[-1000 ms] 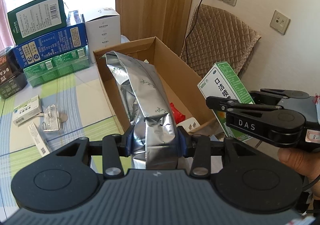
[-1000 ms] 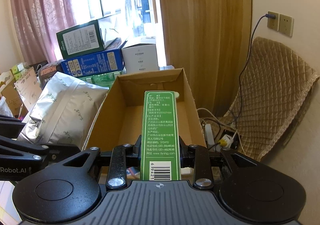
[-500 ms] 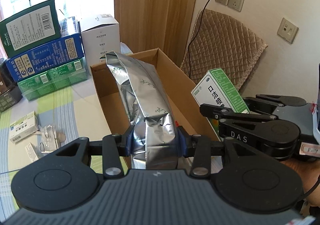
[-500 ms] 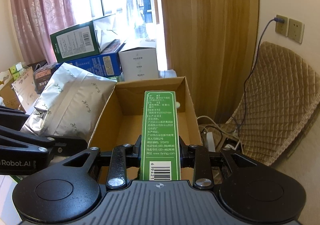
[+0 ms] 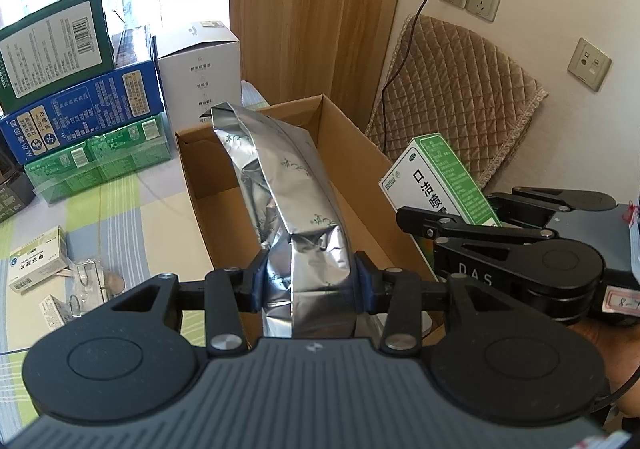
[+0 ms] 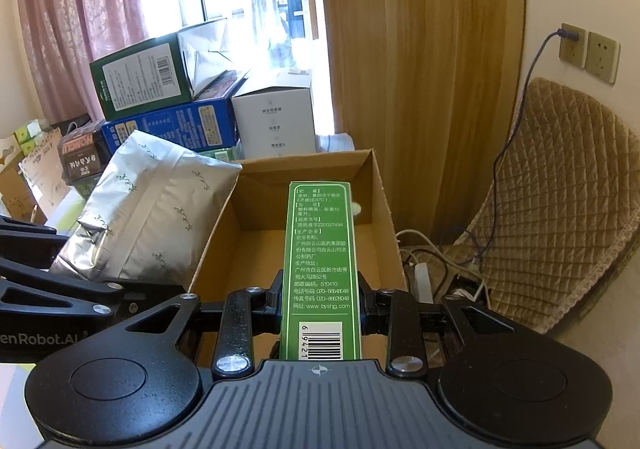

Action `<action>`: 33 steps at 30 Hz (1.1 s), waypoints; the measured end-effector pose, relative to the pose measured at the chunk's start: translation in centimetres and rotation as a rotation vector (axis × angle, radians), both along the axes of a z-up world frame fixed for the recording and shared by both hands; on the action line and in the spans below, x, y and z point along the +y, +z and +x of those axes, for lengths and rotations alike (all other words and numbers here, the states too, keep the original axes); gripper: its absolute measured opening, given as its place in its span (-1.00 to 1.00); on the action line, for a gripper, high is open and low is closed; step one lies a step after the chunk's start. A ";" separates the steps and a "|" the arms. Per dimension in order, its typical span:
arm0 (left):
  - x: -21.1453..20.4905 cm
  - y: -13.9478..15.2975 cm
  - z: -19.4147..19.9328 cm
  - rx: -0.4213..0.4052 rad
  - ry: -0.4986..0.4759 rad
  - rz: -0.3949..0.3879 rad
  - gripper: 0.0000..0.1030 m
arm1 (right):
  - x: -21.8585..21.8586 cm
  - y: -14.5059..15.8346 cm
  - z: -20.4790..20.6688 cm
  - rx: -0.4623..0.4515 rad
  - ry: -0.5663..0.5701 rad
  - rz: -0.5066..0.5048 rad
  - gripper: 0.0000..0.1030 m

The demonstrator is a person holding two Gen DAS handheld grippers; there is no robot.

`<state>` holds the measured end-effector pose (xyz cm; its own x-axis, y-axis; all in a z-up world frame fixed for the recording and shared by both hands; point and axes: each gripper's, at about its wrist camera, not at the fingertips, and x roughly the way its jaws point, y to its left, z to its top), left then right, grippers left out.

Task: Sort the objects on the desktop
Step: 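Lower the foil bag and green box into the cardboard box and open both tools, then withdraw both tools from the cardboard box back over the table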

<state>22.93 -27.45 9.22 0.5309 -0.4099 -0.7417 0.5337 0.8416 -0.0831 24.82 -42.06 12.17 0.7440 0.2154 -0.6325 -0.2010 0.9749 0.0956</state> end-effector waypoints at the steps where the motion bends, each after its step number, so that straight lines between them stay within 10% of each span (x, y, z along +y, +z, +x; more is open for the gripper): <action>1: 0.0 -0.1 0.2 0.001 0.000 -0.001 -0.26 | 0.0 0.0 0.1 -0.001 0.000 0.000 -0.46; 26: 2.4 -1.5 1.1 0.010 0.053 -0.027 -0.25 | 1.1 -1.4 1.4 0.005 -0.002 0.004 -0.45; 33: 3.9 -1.2 0.5 0.004 0.075 -0.037 -0.19 | 0.6 -0.7 0.8 -0.046 -0.013 0.028 -0.16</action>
